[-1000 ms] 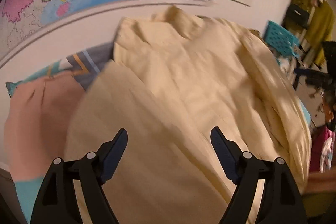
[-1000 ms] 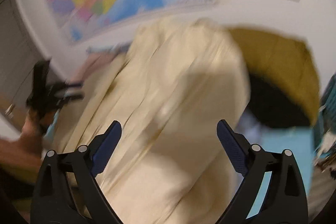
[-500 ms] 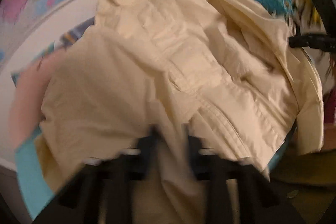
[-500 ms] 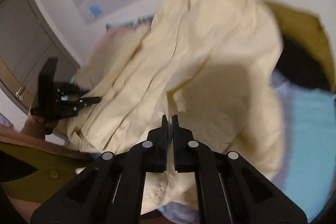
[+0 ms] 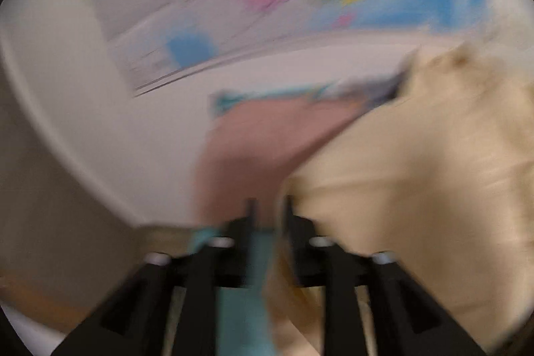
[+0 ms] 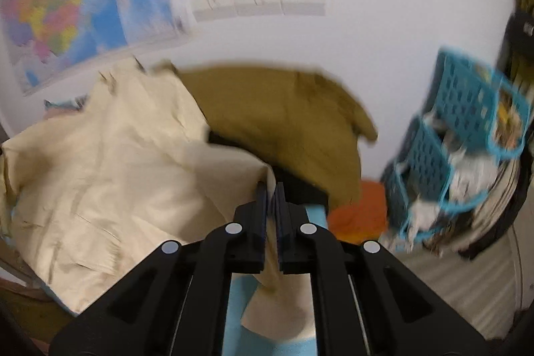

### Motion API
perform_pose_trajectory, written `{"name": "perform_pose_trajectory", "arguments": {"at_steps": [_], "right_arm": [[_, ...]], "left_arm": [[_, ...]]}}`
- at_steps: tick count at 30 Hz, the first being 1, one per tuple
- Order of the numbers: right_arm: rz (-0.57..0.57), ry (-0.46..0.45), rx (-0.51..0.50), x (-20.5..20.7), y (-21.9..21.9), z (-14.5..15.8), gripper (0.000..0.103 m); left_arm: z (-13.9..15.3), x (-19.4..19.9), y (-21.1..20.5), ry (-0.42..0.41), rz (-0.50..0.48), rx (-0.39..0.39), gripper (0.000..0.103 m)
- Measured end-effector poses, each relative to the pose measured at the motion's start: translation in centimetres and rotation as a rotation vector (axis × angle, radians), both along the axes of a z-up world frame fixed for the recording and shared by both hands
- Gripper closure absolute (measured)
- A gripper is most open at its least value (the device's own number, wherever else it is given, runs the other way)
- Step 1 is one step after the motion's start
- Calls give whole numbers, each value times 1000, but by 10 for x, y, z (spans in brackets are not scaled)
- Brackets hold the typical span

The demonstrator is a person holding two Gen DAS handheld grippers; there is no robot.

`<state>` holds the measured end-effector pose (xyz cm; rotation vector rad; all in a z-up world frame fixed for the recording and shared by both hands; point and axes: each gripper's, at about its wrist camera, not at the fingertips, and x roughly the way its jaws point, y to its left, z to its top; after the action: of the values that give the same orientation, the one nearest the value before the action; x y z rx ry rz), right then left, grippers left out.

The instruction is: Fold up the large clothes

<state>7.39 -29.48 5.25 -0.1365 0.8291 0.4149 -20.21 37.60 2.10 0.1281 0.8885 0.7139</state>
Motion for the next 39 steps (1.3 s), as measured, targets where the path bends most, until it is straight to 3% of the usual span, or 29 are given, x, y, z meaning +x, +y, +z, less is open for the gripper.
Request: {"name": "perform_pose_trajectory", "arguments": {"at_steps": [1,3,4,5,7,8,11,13,15,16,17,19,24,27,29,33,35,39], "right_arm": [[-10,30,31,5,0,-15,94],[-32,77,82,12,-1,-35,89],[-42,90,113,12,-5,-40,75],[-52,96,133,11,-9,-41,43],[-97,58,126,3,-19,-43,10],[-92,24,139,-4,-25,-43,10],[-41,28,192,-16,-37,-51,10],[-29,17,127,-17,-35,-61,10],[-12,-13,40,-16,-28,-70,31],[20,-1,53,-14,-25,-71,58],[35,11,61,-13,-24,-69,75],[60,33,66,-13,-21,-55,92],[198,16,122,-41,-14,29,92],[378,26,137,-79,14,85,92],[474,39,119,-99,39,99,89],[718,138,104,-144,123,92,81],[788,173,121,-156,158,82,66],[881,253,162,-163,221,56,67]], "left_arm": [[-15,5,5,47,55,57,64],[-29,8,12,58,81,-9,66],[-30,8,13,22,80,-66,66],[-26,6,8,-37,58,-105,66],[-13,1,-2,-142,-12,-158,52],[-5,-1,-11,-194,-54,-189,46],[12,4,-44,-267,-188,-206,42],[19,11,-67,-297,-276,-211,42],[23,16,-91,-322,-355,-227,31],[24,24,-103,-321,-383,-222,29],[23,34,-117,-308,-414,-215,28],[18,51,-139,-280,-472,-226,28],[3,80,-184,-210,-619,-271,28],[-3,93,-204,-180,-699,-319,28],[-7,100,-219,-175,-755,-351,28],[-12,108,-235,-175,-829,-422,28],[-14,109,-236,-181,-847,-461,28],[-17,100,-229,-195,-841,-523,28]]}}
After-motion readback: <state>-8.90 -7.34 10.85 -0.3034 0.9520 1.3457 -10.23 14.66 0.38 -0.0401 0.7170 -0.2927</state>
